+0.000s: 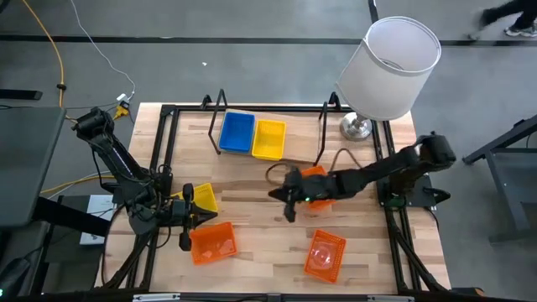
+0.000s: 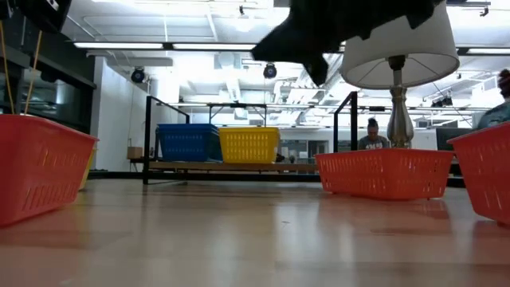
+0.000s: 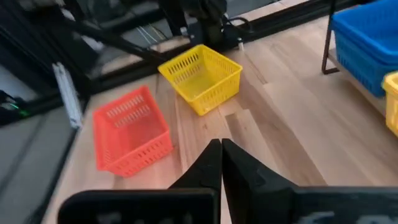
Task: Stack baskets on shelf by color
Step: Stack the yellow bin on the yellow bin on the shelf, then put the top orange bin on the shelf
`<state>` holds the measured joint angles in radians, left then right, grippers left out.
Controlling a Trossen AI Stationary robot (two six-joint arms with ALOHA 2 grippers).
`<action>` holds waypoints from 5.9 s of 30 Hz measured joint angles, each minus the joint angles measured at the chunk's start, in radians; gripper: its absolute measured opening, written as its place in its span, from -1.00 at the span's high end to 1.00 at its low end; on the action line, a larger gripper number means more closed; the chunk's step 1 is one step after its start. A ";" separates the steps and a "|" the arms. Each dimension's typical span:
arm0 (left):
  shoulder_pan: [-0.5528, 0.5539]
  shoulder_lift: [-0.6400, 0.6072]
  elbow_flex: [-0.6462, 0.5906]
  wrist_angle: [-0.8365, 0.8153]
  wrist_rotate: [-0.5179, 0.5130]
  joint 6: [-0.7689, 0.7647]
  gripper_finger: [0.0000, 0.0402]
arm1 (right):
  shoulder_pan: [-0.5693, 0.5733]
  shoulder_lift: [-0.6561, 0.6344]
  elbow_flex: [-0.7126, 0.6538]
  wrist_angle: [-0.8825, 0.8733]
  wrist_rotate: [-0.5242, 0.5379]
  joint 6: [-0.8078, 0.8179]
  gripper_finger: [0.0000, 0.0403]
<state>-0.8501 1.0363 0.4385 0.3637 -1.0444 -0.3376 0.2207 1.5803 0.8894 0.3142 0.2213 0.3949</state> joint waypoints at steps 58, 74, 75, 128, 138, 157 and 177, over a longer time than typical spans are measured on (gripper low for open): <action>0.605 0.416 0.301 -1.145 0.644 0.644 0.57 | 0.193 0.066 0.372 -0.795 0.166 -0.048 1.00; 0.727 0.364 0.728 -1.227 0.208 0.847 0.98 | 0.334 -0.041 0.371 -1.031 0.417 0.134 1.00; 0.741 0.364 0.770 -1.221 0.198 0.874 0.99 | 0.340 -0.048 0.371 -1.041 0.429 0.148 1.00; 1.172 0.735 1.240 -1.227 0.525 1.141 0.93 | 0.430 -0.066 0.371 -1.279 0.590 0.365 1.00; 1.172 0.736 1.240 -1.227 0.523 1.137 0.87 | 0.430 -0.065 0.371 -1.279 0.591 0.365 1.00; 1.170 0.735 1.239 -1.133 0.537 1.114 0.27 | 0.427 -0.065 0.371 -1.274 0.599 0.374 1.00; 1.068 0.426 1.119 -1.280 0.876 0.442 0.35 | 0.239 -0.065 0.372 -1.353 0.421 0.407 1.00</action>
<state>0.2182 1.4625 1.5571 -0.9162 -0.1682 0.1042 0.4599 1.5154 1.2610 -1.0387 0.6423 0.8015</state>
